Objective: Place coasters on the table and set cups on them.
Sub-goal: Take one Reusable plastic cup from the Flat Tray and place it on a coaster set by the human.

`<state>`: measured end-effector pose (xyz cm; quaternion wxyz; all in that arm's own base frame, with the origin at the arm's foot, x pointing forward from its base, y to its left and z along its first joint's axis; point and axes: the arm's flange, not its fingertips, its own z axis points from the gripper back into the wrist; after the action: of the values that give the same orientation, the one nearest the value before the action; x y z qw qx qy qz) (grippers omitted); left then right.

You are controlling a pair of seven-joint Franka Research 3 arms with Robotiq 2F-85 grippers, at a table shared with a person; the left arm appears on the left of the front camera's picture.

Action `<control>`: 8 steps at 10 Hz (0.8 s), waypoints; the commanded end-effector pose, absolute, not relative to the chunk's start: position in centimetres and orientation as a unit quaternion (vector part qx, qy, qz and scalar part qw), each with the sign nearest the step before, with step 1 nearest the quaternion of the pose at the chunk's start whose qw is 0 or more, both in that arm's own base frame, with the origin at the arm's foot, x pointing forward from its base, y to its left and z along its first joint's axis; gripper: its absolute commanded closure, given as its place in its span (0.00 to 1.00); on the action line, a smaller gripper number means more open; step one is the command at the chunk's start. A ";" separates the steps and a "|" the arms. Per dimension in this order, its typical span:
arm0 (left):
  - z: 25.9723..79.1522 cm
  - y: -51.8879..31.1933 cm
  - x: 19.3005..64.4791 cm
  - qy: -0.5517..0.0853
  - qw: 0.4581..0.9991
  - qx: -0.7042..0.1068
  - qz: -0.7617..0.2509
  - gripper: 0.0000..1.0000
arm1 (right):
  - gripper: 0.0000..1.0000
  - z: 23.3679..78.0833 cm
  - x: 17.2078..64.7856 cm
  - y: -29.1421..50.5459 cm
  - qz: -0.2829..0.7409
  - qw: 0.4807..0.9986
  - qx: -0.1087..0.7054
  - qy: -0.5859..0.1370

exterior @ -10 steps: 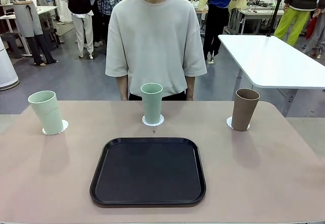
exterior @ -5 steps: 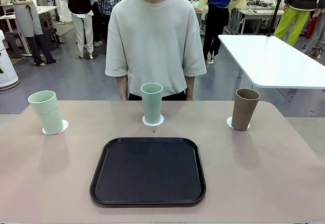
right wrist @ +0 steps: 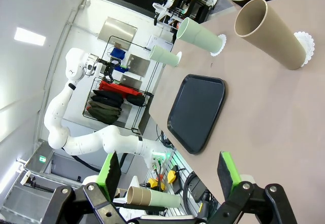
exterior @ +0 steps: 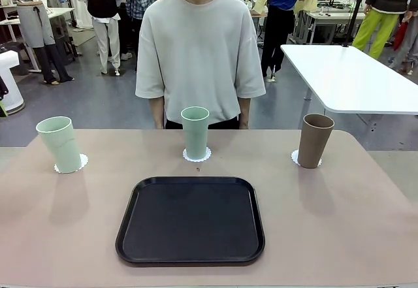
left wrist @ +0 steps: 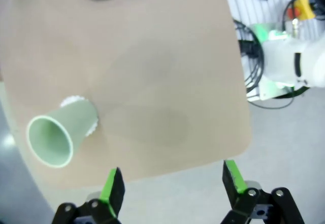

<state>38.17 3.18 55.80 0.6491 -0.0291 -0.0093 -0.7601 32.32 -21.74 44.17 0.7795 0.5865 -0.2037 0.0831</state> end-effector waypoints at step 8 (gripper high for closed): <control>55.8 3.9 38.8 -0.014 0.654 -0.012 -0.756 0.00 | 0.00 44.2 32.3 -21.7 0.083 0.774 0.592 -0.208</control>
<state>38.57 3.87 55.85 0.6515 -0.0218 -0.0214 -0.7580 32.32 -21.74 44.17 0.7795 0.5865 -0.2037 0.0830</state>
